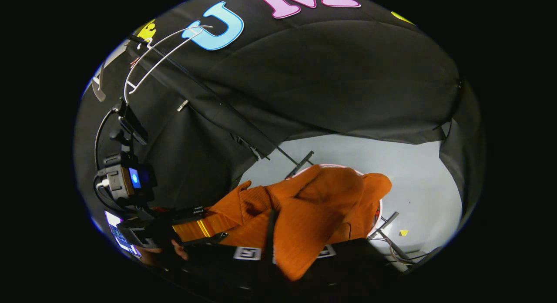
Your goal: Grasp the clothes on the hanger with both hands and then place them into the laundry hamper below.
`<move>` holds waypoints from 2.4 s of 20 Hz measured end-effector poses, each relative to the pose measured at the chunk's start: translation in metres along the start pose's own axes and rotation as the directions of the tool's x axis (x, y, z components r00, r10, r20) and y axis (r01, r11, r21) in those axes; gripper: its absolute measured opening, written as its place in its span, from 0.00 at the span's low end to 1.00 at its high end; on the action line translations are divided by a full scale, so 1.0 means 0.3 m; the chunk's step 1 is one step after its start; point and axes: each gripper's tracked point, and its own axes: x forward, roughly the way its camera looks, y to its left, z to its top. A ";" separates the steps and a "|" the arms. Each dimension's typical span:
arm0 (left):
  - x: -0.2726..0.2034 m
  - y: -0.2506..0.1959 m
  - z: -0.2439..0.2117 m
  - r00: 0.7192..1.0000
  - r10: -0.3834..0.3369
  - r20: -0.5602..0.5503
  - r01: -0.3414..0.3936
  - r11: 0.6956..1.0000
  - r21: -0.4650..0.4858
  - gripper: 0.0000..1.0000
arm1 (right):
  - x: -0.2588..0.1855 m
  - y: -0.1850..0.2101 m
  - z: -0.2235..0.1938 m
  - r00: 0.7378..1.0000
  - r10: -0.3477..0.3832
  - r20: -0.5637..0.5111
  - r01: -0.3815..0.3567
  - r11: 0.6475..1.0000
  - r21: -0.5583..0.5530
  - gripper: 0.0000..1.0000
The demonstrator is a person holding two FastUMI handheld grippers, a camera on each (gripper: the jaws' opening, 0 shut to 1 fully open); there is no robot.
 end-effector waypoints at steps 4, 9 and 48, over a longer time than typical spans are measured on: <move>-0.012 0.057 0.035 0.999 0.036 0.031 -0.036 0.999 -0.004 0.99 | 0.003 -0.077 -0.011 0.997 -0.071 -0.010 0.071 0.997 -0.017 0.99; -0.036 0.093 0.042 0.998 0.042 0.044 -0.041 0.999 -0.022 0.96 | -0.026 -0.083 -0.018 0.997 -0.083 0.001 0.083 0.997 -0.009 0.99; -1.699 -0.319 0.132 0.513 -0.513 0.688 0.065 0.823 0.565 0.99 | -1.443 0.745 0.036 0.364 0.073 0.929 0.304 0.933 -0.193 1.00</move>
